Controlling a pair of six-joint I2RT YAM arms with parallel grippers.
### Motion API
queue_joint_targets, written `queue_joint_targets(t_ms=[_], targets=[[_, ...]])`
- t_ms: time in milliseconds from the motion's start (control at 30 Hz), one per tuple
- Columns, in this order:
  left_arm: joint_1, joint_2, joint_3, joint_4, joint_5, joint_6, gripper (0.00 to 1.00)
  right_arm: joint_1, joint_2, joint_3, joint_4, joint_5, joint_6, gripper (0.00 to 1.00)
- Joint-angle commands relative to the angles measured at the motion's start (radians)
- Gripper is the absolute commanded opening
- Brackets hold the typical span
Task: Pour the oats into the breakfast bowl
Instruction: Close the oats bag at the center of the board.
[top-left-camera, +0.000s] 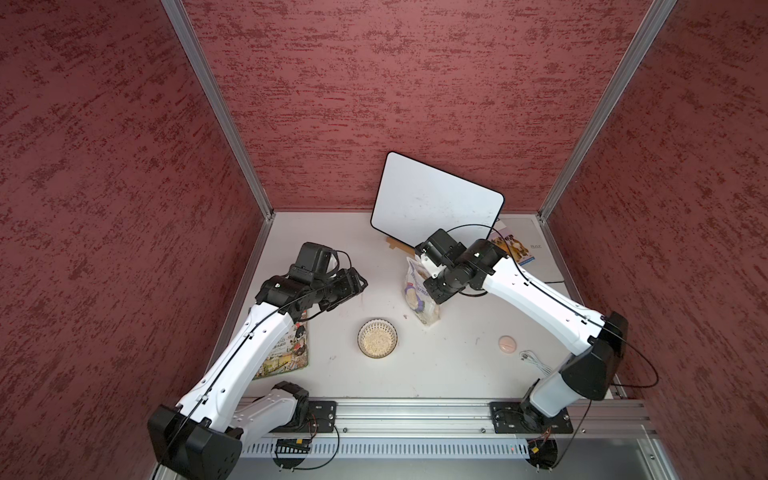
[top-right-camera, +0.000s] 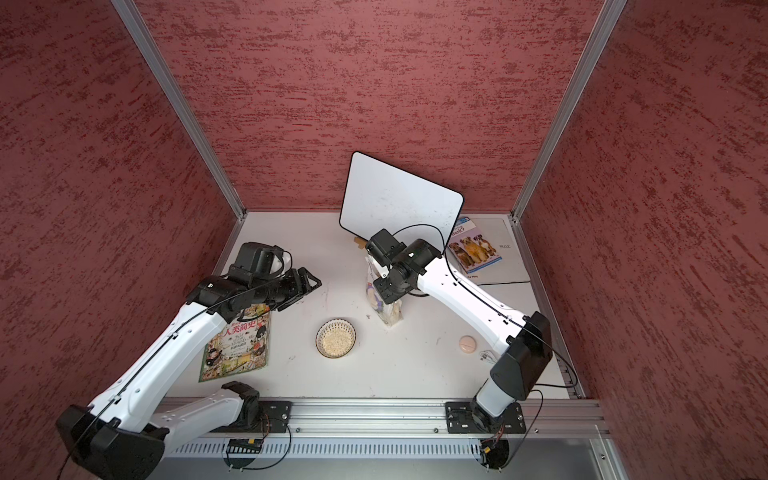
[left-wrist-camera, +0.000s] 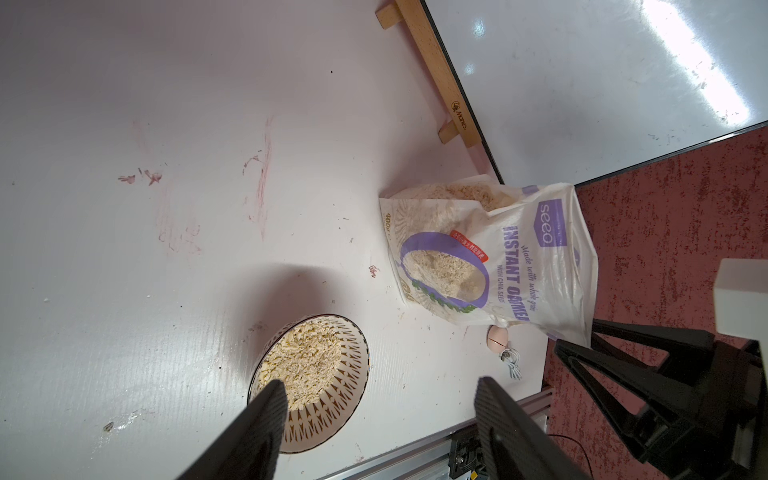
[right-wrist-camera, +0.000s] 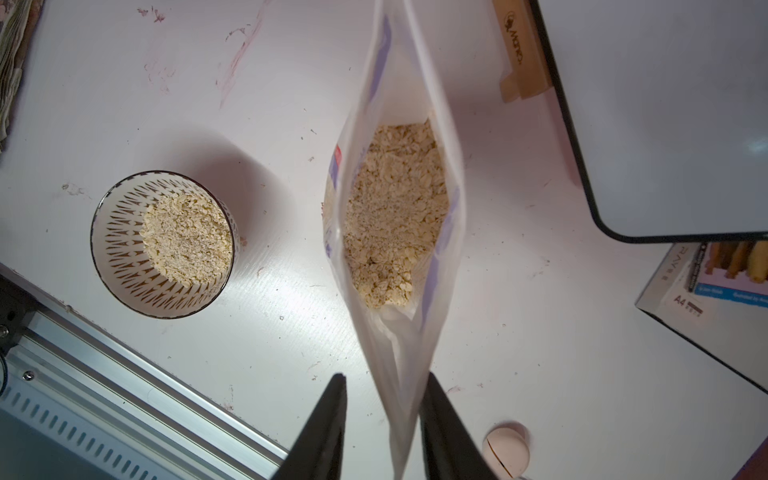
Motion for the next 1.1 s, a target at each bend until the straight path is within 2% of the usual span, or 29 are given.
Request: queue_joint_targets(t_ms=[0, 100, 267, 367, 400, 633, 667, 700, 767, 867, 1067], targets=[[-0.005, -0.007, 0.015, -0.006, 0.004, 0.014, 0.74, -0.006, 0.007, 0.029, 0.015, -0.016, -0.012, 0.25], [-0.007, -0.009, 0.012, -0.008, 0.005, 0.013, 0.75, -0.007, 0.020, 0.027, 0.011, 0.001, -0.018, 0.20], [-0.008, -0.009, 0.013, -0.006, 0.005, 0.013, 0.75, -0.007, 0.036, 0.031, 0.019, 0.020, -0.035, 0.18], [-0.007, -0.012, 0.014, -0.008, 0.005, 0.013, 0.75, -0.007, 0.050, 0.042, 0.017, 0.026, -0.042, 0.02], [-0.010, -0.013, 0.013, -0.007, 0.005, 0.013, 0.75, -0.007, 0.053, 0.047, 0.015, 0.027, -0.045, 0.00], [-0.011, -0.011, 0.012, -0.006, 0.005, 0.014, 0.74, -0.007, 0.027, 0.065, -0.001, 0.024, -0.043, 0.00], [-0.011, -0.011, 0.013, -0.003, 0.005, 0.013, 0.74, -0.007, 0.027, 0.070, -0.005, 0.021, -0.040, 0.14], [-0.013, -0.009, 0.013, -0.003, 0.005, 0.014, 0.74, -0.007, 0.027, 0.073, -0.005, 0.016, -0.039, 0.23], [-0.015, -0.005, 0.014, 0.001, 0.005, 0.015, 0.75, -0.007, 0.030, 0.075, 0.010, 0.010, -0.039, 0.31], [-0.020, 0.002, 0.017, 0.007, 0.007, 0.014, 0.74, -0.008, 0.060, 0.097, 0.015, 0.010, -0.044, 0.34], [-0.032, 0.017, 0.021, 0.015, 0.007, 0.012, 0.74, -0.010, 0.111, 0.120, 0.025, 0.006, -0.061, 0.26]])
